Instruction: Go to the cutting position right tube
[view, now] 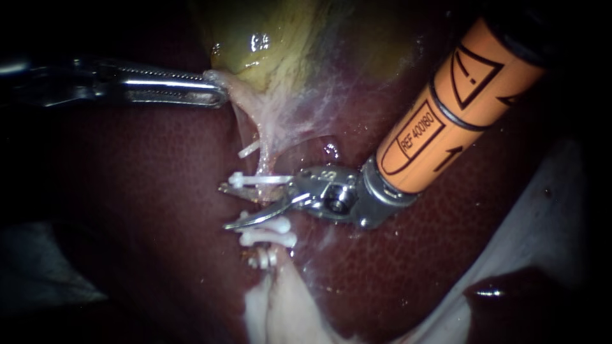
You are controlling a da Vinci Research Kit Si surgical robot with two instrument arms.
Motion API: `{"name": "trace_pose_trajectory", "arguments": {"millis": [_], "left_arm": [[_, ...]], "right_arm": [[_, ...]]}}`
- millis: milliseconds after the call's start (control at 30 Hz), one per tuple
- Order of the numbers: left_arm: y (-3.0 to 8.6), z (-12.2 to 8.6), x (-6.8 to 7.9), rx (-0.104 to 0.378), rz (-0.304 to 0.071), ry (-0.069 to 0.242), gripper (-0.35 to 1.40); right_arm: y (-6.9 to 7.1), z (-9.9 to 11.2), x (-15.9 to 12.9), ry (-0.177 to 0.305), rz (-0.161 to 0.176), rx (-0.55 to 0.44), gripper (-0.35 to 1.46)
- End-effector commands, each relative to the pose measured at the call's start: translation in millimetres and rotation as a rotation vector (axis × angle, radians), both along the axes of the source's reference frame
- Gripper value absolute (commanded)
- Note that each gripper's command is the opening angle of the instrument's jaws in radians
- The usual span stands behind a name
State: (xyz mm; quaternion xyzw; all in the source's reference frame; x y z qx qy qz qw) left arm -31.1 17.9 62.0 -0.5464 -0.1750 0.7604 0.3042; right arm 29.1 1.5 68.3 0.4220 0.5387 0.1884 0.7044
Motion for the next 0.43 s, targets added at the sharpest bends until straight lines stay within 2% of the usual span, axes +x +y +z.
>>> {"name": "trace_pose_trajectory", "arguments": {"millis": [33,433], "left_arm": [[0.0,0.0,0.0,-0.001,0.001,-0.001,-0.35],[0.0,0.0,-0.1,-0.001,0.000,0.000,-0.35]], "right_arm": [[-0.1,-0.1,0.1,0.000,-0.003,-0.001,1.32],[-0.1,0.1,0.1,0.004,-0.004,-0.001,1.32]]}}
